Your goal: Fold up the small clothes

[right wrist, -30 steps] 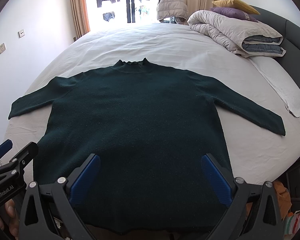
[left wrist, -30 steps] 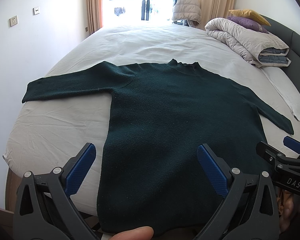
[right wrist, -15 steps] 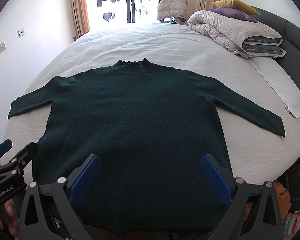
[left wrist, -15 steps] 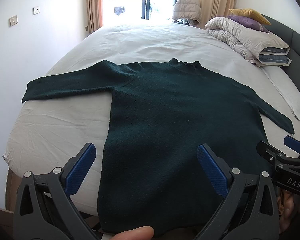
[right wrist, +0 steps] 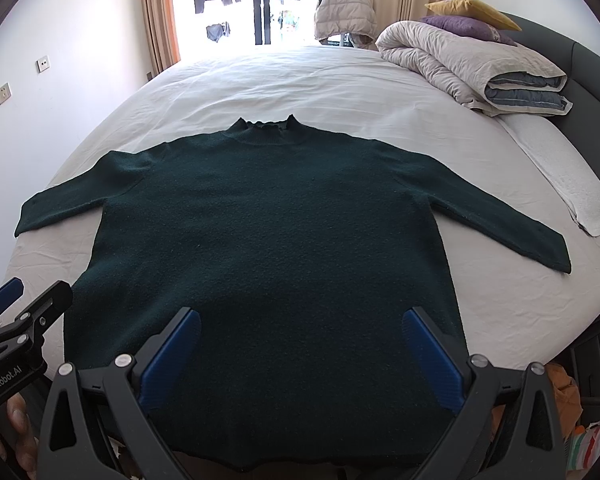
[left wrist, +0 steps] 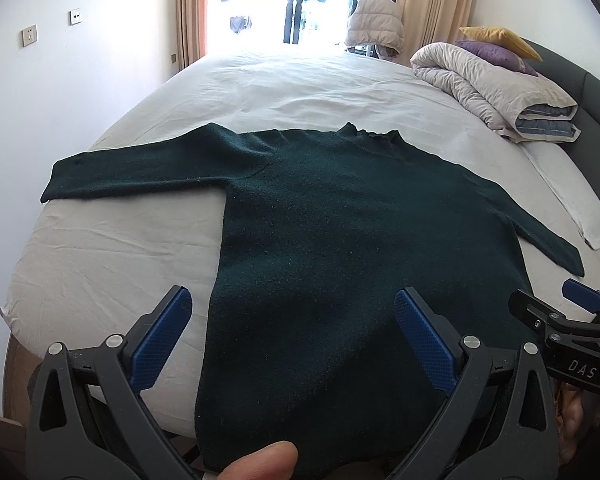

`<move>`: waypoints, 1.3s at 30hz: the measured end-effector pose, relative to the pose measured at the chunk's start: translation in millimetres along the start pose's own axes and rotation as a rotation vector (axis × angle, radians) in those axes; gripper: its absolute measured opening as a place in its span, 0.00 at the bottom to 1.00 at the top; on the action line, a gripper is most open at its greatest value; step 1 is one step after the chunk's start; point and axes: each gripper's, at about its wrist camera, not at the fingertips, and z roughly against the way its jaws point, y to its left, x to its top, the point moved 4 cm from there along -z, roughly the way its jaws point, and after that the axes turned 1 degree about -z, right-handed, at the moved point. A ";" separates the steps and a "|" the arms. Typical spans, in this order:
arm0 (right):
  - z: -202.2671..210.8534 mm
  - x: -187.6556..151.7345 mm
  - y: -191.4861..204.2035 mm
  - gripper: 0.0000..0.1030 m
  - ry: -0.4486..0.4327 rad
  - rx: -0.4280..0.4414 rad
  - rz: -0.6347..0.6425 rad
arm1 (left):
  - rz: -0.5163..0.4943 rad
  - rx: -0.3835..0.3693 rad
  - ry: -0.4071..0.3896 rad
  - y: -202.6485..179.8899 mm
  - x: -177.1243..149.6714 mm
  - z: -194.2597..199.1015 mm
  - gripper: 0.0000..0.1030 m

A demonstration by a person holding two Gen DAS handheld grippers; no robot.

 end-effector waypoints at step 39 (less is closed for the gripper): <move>-46.8 65.3 95.7 0.78 -0.069 0.386 -0.020 | 1.184 -0.486 -0.211 423.5 66.9 -171.5 0.94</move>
